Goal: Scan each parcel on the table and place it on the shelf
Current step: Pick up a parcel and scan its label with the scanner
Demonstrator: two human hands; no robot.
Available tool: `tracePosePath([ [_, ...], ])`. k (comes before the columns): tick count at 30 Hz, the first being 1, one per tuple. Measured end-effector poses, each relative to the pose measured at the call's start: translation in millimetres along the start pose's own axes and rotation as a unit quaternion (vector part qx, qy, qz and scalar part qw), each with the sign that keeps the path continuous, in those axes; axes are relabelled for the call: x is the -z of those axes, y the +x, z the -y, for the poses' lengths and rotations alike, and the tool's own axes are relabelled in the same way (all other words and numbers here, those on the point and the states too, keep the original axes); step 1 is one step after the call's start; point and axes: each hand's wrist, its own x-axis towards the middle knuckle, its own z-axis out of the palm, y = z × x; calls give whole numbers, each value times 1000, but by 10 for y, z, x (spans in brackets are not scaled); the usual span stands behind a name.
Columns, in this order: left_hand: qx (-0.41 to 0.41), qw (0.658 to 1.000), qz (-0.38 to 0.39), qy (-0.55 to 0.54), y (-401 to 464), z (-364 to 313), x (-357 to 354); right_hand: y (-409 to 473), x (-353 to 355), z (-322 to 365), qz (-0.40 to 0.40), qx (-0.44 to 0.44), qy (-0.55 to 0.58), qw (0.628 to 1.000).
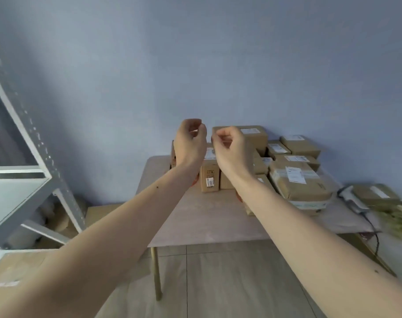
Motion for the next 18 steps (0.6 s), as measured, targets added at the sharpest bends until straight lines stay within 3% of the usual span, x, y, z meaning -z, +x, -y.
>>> tracePosePath([
  [8, 48, 995, 87, -17, 39, 391, -1468, 703, 718, -924, -57, -38, -36, 997],
  [18, 86, 988, 125, -25, 91, 652, -3226, 1616, 1782, -2061, -87, -87, -74, 990],
])
